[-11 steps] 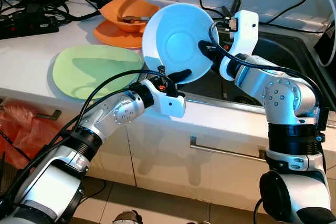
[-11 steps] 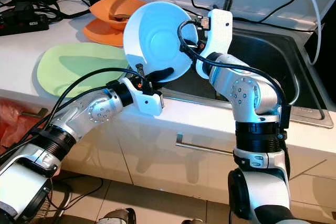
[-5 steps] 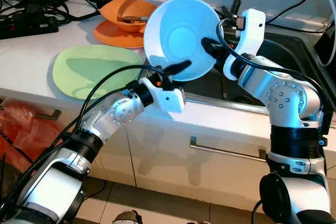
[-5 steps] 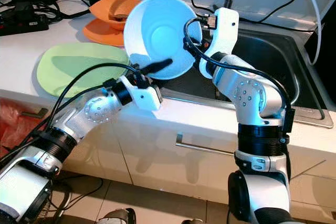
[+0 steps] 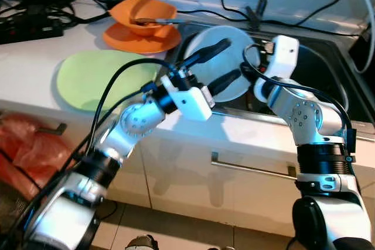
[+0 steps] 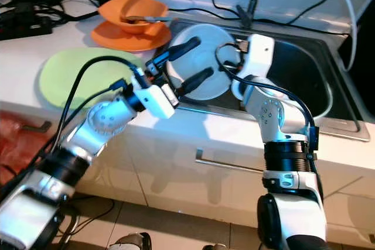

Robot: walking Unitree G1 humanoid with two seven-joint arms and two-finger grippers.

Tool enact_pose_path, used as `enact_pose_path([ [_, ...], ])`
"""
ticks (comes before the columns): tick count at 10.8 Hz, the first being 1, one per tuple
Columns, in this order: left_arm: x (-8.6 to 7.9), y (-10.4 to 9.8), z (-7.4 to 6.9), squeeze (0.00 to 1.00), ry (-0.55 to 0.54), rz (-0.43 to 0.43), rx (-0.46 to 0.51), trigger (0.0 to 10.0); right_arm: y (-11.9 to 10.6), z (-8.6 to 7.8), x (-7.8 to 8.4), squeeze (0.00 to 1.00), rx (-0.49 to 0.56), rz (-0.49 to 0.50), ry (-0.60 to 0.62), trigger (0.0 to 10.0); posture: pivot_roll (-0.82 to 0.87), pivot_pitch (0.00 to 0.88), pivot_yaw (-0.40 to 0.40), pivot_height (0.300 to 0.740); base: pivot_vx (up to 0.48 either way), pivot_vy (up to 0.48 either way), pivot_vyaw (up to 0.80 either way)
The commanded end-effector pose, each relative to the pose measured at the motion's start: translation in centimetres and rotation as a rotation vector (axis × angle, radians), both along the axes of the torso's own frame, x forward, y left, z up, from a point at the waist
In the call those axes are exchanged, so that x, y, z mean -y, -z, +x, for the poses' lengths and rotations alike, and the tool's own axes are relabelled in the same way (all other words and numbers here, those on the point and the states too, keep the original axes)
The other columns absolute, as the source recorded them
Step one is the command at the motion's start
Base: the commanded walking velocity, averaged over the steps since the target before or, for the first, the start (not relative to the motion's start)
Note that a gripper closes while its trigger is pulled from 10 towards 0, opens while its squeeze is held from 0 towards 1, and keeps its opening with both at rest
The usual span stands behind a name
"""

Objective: Kitchen organization

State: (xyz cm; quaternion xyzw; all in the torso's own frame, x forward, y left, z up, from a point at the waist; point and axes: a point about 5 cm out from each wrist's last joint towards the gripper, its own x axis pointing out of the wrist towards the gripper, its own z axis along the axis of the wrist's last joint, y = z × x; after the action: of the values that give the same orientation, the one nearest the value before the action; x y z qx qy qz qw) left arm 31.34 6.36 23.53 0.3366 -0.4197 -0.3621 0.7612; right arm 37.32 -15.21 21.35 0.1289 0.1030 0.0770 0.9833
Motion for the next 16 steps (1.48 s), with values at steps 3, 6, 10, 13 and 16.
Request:
enact_pose_path([
  [3,-1.2,-0.1,0.1,1.00,-0.032,-0.124,-0.169,10.0,0.2,1.0,1.4,0.00,0.044,-0.042,0.074,0.0,0.08,0.100,-0.055,0.740,0.000,0.000,0.00],
  [6,-3.5,1.3,1.9,1.00,-0.188,-0.339,-0.544,10.0,2.3,2.2,3.2,0.00,0.012,-0.129,0.096,0.0,0.12,0.126,-0.051,0.740,0.000,0.000,0.00],
  [10,-5.9,2.5,2.3,1.00,-0.306,-0.326,-0.875,10.0,4.5,2.6,5.0,0.00,-0.020,-0.218,0.115,0.0,0.21,0.162,-0.017,0.740,0.000,0.000,0.00],
  [13,-5.8,3.3,1.7,0.81,-0.306,-0.245,-1.051,10.0,5.9,2.3,5.7,0.00,-0.074,-0.283,0.129,0.0,0.24,0.177,0.001,0.740,0.000,0.000,0.00],
  [16,-5.6,3.3,0.9,0.20,-0.287,-0.160,-1.134,10.0,7.2,2.0,5.3,0.00,-0.111,-0.344,0.092,0.0,0.26,0.178,0.020,0.740,0.000,0.000,0.00],
])
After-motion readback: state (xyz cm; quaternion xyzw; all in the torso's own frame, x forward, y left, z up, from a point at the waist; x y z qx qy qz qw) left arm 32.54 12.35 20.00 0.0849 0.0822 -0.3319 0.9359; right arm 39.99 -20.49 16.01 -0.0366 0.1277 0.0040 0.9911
